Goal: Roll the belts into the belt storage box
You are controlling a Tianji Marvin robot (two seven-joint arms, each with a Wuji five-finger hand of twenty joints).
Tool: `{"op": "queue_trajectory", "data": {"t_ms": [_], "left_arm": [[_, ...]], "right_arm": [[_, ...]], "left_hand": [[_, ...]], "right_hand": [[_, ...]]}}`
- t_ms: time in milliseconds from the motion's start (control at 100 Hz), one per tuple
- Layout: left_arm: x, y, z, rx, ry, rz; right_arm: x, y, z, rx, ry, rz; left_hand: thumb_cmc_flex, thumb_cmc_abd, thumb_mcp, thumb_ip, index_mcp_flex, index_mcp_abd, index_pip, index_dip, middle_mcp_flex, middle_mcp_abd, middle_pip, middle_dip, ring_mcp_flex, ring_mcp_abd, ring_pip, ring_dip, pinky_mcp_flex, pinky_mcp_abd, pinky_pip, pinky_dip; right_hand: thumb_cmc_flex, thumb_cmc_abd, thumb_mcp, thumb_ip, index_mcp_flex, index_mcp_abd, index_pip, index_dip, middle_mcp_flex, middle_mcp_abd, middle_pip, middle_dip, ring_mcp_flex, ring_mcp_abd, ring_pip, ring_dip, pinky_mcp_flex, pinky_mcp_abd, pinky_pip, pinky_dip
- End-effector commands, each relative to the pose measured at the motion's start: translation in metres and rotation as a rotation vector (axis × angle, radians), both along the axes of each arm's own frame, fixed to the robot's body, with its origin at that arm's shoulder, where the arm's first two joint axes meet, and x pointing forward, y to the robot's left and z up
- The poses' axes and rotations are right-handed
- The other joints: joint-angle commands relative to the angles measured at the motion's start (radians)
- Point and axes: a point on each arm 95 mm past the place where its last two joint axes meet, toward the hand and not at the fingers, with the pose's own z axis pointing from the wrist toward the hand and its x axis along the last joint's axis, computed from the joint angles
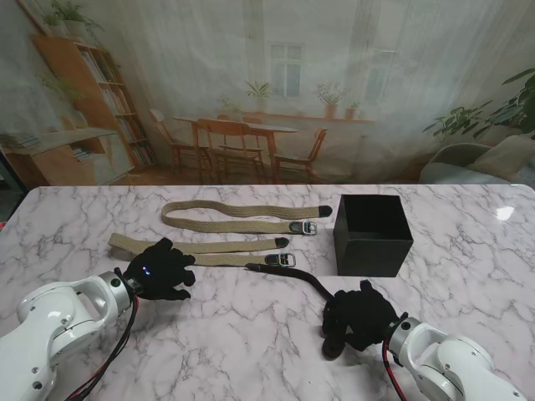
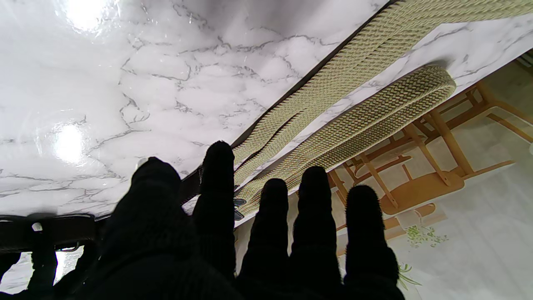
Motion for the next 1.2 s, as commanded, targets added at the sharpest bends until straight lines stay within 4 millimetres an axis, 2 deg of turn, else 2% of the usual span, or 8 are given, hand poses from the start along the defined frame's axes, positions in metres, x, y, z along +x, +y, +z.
{"op": "queue_trajectory", "data": {"t_ms": [0,310,430,500,590,770,940,1190], "left_arm": [[-0.001,0.0,-0.002,0.009,0.012,0.004],[0.0,-0.002,-0.002,0.005,0.02,-0.003],[0.0,-0.003,-0.003,0.007,0.023,-0.004],[0.0,-0.002,-0.002,0.008,0.023,-0.004],[0.0,-0.002,-0.001,0.006,0.02,-0.005],[0.0,-0.001,-0.002,0.004,0.018,-0.002],[-0.001,-0.001,-0.002,0.004,0.02,0.0],[-0.001,-0.001,-0.003,0.005,0.021,0.002]], "right_arm": [[-0.002,-0.001,-0.003,0.014,-0.016,-0.019],[-0.004,-0.003,-0.004,-0.03,-0.05,-0.057],[-0.004,-0.003,-0.008,-0.041,-0.044,-0.061],[-0.004,-0.003,-0.008,-0.043,-0.04,-0.059],[-0.005,-0.003,-0.006,-0.049,-0.048,-0.049],[-0.006,-0.001,-0.006,-0.032,-0.04,-0.049],[-0.006,0.001,-0.008,-0.011,-0.018,-0.059],[-0.005,0.001,-0.013,-0.014,-0.012,-0.079]], "left_hand": [[0.003,0.032,-0.011,-0.003,0.007,0.017,0.002,0.006,0.015,-0.002,-0.011,0.004,0.017,0.021,-0.002,0.006,-0.015,0.045,-0.026,0.006],[-0.004,0.038,-0.012,-0.003,0.007,0.02,0.0,0.004,0.015,-0.002,-0.011,0.004,0.016,0.022,-0.002,0.006,-0.015,0.046,-0.024,0.006],[-0.007,0.039,-0.012,-0.003,0.006,0.018,-0.001,0.004,0.014,-0.003,-0.012,0.003,0.016,0.021,-0.002,0.006,-0.015,0.046,-0.025,0.006],[-0.006,0.039,-0.012,-0.003,0.007,0.018,-0.001,0.004,0.015,-0.003,-0.011,0.004,0.016,0.021,-0.002,0.007,-0.014,0.045,-0.025,0.006],[-0.008,0.039,-0.012,-0.004,0.007,0.02,-0.002,0.004,0.014,0.0,-0.012,0.004,0.016,0.022,-0.002,0.007,-0.015,0.045,-0.026,0.006],[-0.007,0.038,-0.012,-0.003,0.007,0.02,-0.002,0.005,0.015,-0.001,-0.012,0.004,0.016,0.021,-0.002,0.007,-0.015,0.045,-0.025,0.006],[-0.007,0.038,-0.012,-0.004,0.008,0.02,-0.002,0.005,0.015,-0.003,-0.011,0.004,0.016,0.022,-0.002,0.007,-0.016,0.047,-0.026,0.007],[-0.012,0.04,-0.013,-0.004,0.008,0.021,-0.002,0.004,0.014,-0.002,-0.012,0.004,0.015,0.022,-0.003,0.007,-0.015,0.046,-0.026,0.007]], "right_hand": [[-0.084,0.085,-0.052,-0.032,0.178,0.189,0.65,0.068,0.089,-0.252,0.041,0.014,0.017,-0.022,0.007,0.021,-0.004,0.001,0.003,-0.003],[-0.061,0.1,-0.099,-0.02,0.18,0.155,0.573,0.082,0.464,-0.313,0.196,0.123,0.229,-0.073,0.084,0.107,0.028,-0.012,0.01,0.017],[-0.055,0.102,-0.106,-0.026,0.162,0.115,0.504,0.14,0.505,-0.313,0.214,0.188,0.257,-0.078,0.094,0.14,0.037,-0.02,0.01,0.025],[-0.059,0.1,-0.116,-0.027,0.163,0.066,0.46,0.197,0.3,-0.256,0.083,0.17,0.172,-0.057,0.043,0.134,0.022,-0.014,0.001,0.03],[-0.063,0.081,-0.11,-0.03,0.204,0.053,0.454,0.192,0.085,-0.183,0.066,0.152,0.06,-0.029,0.024,0.127,0.011,-0.001,0.0,0.041],[-0.069,0.058,-0.034,-0.024,0.224,0.189,0.567,0.116,-0.134,-0.106,-0.057,-0.021,-0.083,0.02,-0.052,0.015,-0.015,0.015,-0.026,0.025],[-0.077,0.045,-0.009,-0.025,0.23,0.203,0.614,0.09,-0.142,-0.038,-0.114,-0.055,-0.115,0.058,-0.067,-0.025,-0.03,0.032,-0.034,0.0],[-0.074,0.072,-0.036,-0.027,0.206,0.196,0.614,0.087,-0.092,-0.069,-0.138,-0.068,-0.088,0.05,-0.042,-0.027,-0.01,0.013,-0.012,-0.007]]}}
